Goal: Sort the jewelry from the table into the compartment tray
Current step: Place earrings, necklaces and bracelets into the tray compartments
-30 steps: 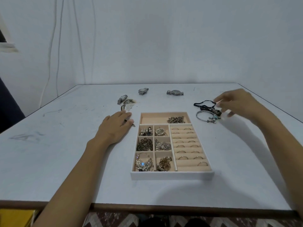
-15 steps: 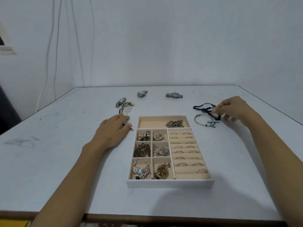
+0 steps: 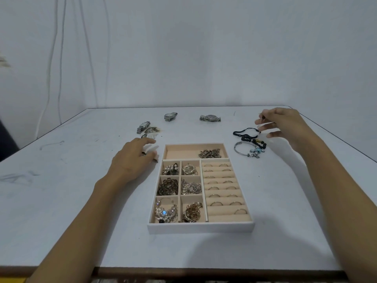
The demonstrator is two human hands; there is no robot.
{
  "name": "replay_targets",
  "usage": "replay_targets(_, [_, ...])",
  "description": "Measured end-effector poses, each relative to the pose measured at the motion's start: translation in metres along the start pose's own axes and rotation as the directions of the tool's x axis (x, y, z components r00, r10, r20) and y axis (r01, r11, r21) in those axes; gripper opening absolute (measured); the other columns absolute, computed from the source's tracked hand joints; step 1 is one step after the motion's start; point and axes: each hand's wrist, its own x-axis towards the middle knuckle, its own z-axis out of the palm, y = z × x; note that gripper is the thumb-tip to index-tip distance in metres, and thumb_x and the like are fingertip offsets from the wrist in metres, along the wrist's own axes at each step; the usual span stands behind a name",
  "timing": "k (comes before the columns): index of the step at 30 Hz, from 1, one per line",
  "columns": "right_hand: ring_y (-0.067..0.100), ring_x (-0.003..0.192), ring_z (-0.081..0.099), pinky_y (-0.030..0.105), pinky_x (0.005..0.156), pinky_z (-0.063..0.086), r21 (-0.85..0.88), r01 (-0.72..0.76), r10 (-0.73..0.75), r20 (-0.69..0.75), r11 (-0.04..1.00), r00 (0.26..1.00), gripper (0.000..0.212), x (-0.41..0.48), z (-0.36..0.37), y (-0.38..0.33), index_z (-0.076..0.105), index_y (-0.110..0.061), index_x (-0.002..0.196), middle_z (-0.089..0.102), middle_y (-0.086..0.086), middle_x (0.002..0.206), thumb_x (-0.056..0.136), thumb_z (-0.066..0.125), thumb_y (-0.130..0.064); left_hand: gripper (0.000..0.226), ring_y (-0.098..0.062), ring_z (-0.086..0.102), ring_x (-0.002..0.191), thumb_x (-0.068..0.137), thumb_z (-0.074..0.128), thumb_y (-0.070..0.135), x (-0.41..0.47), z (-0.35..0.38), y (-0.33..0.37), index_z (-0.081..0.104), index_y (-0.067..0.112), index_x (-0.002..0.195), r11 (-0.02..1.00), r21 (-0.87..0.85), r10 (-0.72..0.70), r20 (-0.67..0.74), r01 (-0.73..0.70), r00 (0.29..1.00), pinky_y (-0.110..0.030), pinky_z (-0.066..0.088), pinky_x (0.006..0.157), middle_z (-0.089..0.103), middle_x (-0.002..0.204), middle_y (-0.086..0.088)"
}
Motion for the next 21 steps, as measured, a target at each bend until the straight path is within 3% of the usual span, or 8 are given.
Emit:
replay_targets(3, [0.019,0.074,0.067,0.026,0.063,0.053,0.114,-0.028,0.026,0.021,0.993,0.999,0.016,0.001,-0.001,-0.001,0.06,-0.012,0.087,0.073,0.007,0.089,0.096,0.053,-0.024,0.026,-0.018,0.05,0.12,0.093,0.055,0.025,0.001,0.001,0.014,0.058,0.029,0.119,0.987,-0.158,0.011,-0.091,-0.025,0.996,-0.04,0.04,0.098,0.057,0.127,0.006])
replay_targets(6, [0.018,0.063,0.065,0.028,0.064,0.053,0.142,-0.075,0.072,0.031,0.987,0.997,0.015,0.005,-0.001,0.005,0.061,-0.012,0.088,0.069,0.007,0.079,0.095,0.054,-0.023,0.025,-0.014,0.054,0.113,0.087,0.054,0.029,0.005,0.002,0.042,0.061,0.032,0.111,0.969,-0.212,0.102,-0.132,-0.128,0.986,-0.041,0.043,0.098,0.061,0.115,0.013])
replay_targets(11, [0.013,0.045,0.044,0.024,0.048,0.046,0.112,-0.178,0.178,0.011,0.978,0.984,0.01,0.009,-0.002,0.017,0.059,-0.012,0.09,0.046,0.001,0.064,0.095,0.054,-0.018,0.024,-0.011,0.057,0.108,0.091,0.053,0.018,0.021,0.013,0.123,0.064,0.026,0.111,0.928,-0.166,0.329,-0.054,-0.333,0.943,-0.036,0.045,0.096,0.065,0.113,0.012])
replay_targets(15, [0.014,0.043,0.032,0.019,0.039,0.03,0.117,-0.237,0.235,0.035,0.964,0.971,0.009,0.008,-0.003,0.019,0.054,-0.012,0.085,0.038,0.0,0.06,0.091,0.055,-0.019,0.035,-0.016,0.054,0.116,0.093,0.044,0.014,0.041,0.04,0.187,0.058,0.03,0.121,0.883,0.104,0.444,0.133,-0.458,0.886,-0.036,0.044,0.094,0.061,0.124,0.01])
replay_targets(18, [0.014,0.043,0.031,0.019,0.039,0.027,0.114,-0.252,0.248,0.044,0.961,0.968,0.014,0.006,-0.005,0.017,0.053,-0.012,0.082,0.038,-0.001,0.057,0.09,0.059,-0.023,0.047,-0.023,0.051,0.12,0.093,0.04,0.004,0.055,0.065,0.215,0.048,0.027,0.133,0.794,0.371,0.424,0.232,-0.482,0.876,-0.034,0.038,0.087,0.053,0.133,0.001])
replay_targets(21, [0.014,0.043,0.031,0.02,0.04,0.027,0.117,-0.255,0.254,0.03,0.96,0.967,0.014,0.005,-0.005,0.016,0.053,-0.012,0.082,0.039,-0.001,0.058,0.089,0.06,-0.023,0.048,-0.026,0.051,0.121,0.094,0.041,0.005,0.064,0.085,0.221,0.046,0.026,0.137,0.735,0.491,0.373,0.283,-0.467,0.884,-0.034,0.036,0.083,0.052,0.133,-0.004])
